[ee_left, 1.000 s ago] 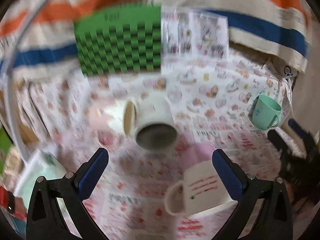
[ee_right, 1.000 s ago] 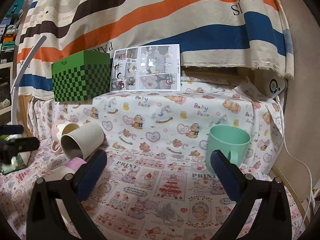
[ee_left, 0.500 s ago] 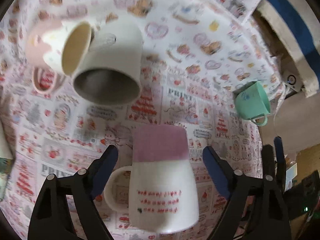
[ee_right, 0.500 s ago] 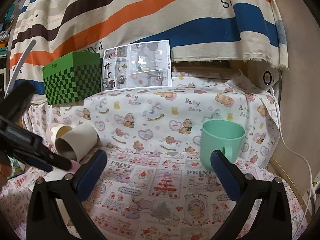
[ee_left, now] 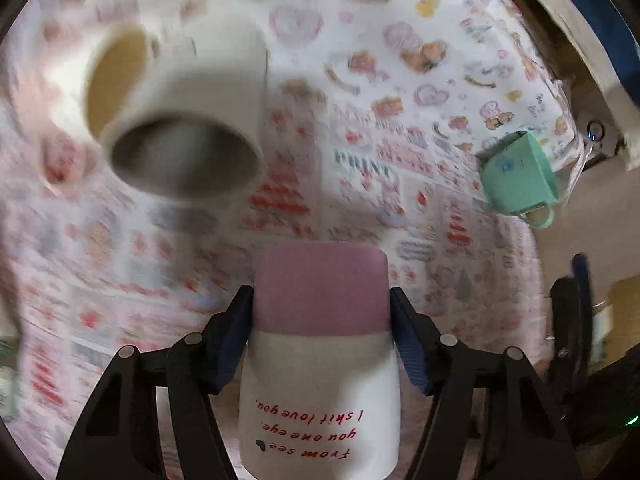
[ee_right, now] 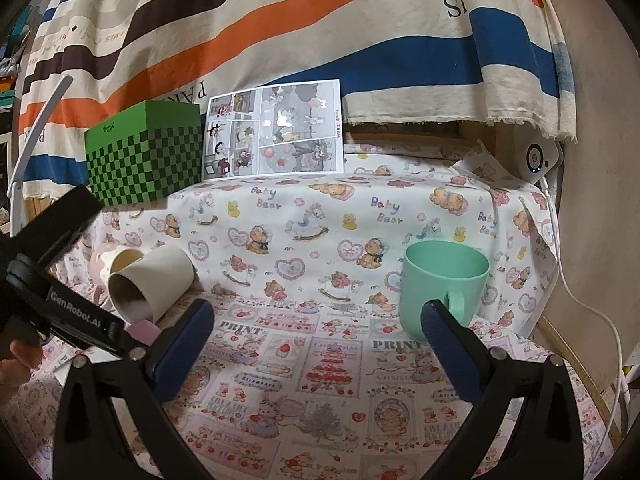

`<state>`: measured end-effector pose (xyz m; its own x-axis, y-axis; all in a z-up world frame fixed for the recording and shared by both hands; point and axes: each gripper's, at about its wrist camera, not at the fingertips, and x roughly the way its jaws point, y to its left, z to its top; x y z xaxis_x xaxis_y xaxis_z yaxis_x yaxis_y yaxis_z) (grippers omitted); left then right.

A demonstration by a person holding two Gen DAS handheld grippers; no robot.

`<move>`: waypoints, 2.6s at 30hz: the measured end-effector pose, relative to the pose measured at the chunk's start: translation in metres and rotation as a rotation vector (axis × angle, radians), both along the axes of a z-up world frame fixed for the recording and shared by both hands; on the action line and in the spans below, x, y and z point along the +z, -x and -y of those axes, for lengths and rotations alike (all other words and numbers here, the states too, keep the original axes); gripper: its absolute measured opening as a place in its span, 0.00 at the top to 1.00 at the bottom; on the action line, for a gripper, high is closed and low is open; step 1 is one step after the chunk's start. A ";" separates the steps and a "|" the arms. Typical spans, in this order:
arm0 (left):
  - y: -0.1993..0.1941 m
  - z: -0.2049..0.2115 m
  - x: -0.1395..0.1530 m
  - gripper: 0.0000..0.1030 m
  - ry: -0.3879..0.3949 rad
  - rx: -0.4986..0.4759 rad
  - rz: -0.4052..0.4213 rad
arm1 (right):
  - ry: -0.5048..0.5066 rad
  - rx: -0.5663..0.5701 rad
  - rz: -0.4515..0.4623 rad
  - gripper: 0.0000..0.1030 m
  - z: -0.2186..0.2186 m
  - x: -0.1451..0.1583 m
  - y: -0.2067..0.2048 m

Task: Flip cup upside down

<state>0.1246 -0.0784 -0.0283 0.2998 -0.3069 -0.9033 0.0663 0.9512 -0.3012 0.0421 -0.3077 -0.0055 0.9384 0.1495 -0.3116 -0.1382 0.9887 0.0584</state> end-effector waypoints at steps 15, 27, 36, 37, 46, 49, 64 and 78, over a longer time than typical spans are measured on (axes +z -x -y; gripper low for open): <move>0.062 0.002 0.070 0.38 -0.171 -0.023 0.394 | -0.008 -0.006 -0.011 0.00 0.002 0.000 -0.003; 0.052 -0.002 0.036 0.37 -0.178 -0.006 0.477 | -0.008 -0.003 -0.015 0.00 0.002 -0.001 -0.003; 0.064 0.002 0.039 0.11 -0.214 -0.057 0.627 | -0.012 -0.002 -0.024 0.00 0.002 -0.001 -0.005; 0.067 0.000 0.041 0.11 -0.215 -0.056 0.645 | -0.012 -0.001 -0.023 0.00 0.002 -0.001 -0.005; 0.113 -0.050 0.057 0.00 -0.139 0.025 0.834 | 0.004 0.005 -0.010 0.00 -0.001 0.000 -0.003; 0.122 -0.066 0.057 0.00 -0.168 0.050 0.896 | 0.020 0.017 -0.007 0.00 -0.004 0.000 -0.003; 0.119 -0.106 0.030 0.00 -0.201 0.145 0.909 | 0.038 0.037 0.014 0.00 -0.009 0.001 0.001; 0.121 -0.107 0.030 0.00 -0.263 0.223 0.904 | 0.036 0.044 0.013 0.00 -0.010 0.000 0.001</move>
